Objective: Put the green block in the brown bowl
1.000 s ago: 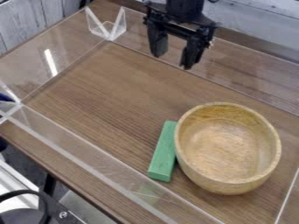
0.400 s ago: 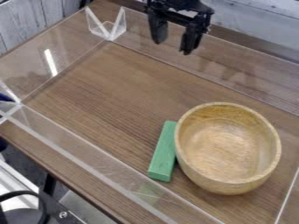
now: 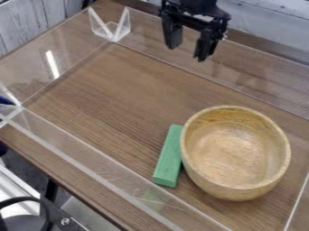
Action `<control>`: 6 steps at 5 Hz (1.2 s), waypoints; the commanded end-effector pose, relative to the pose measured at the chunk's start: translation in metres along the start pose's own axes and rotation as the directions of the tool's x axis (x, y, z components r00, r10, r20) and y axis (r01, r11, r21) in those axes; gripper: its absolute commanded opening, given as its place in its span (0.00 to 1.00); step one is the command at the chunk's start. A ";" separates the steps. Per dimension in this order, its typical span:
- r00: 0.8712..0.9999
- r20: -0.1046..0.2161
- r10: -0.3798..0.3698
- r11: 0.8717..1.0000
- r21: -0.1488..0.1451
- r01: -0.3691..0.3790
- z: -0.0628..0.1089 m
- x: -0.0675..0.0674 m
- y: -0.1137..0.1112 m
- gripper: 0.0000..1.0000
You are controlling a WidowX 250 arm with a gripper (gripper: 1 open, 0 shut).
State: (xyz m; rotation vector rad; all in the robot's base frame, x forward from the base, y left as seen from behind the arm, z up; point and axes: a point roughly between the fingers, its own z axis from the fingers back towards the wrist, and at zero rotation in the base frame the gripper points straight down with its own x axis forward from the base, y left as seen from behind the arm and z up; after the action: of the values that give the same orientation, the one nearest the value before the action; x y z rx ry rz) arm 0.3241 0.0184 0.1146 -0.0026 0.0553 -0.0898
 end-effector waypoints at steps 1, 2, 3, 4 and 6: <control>0.994 0.106 0.019 1.000 0.020 -0.021 0.027 0.009 0.016 1.00; 0.992 0.119 0.044 0.999 0.024 -0.047 0.025 0.011 0.027 1.00; 0.990 0.128 0.060 0.998 0.025 -0.064 0.027 0.005 0.031 1.00; 0.991 0.123 0.057 0.998 0.018 -0.060 0.032 -0.011 0.022 1.00; 0.991 0.129 -0.040 0.999 0.015 0.038 0.031 -0.006 -0.005 1.00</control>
State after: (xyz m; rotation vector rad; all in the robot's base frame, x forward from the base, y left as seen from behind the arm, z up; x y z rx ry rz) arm 0.3154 0.0131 0.1252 -0.0086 -0.0025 -0.1263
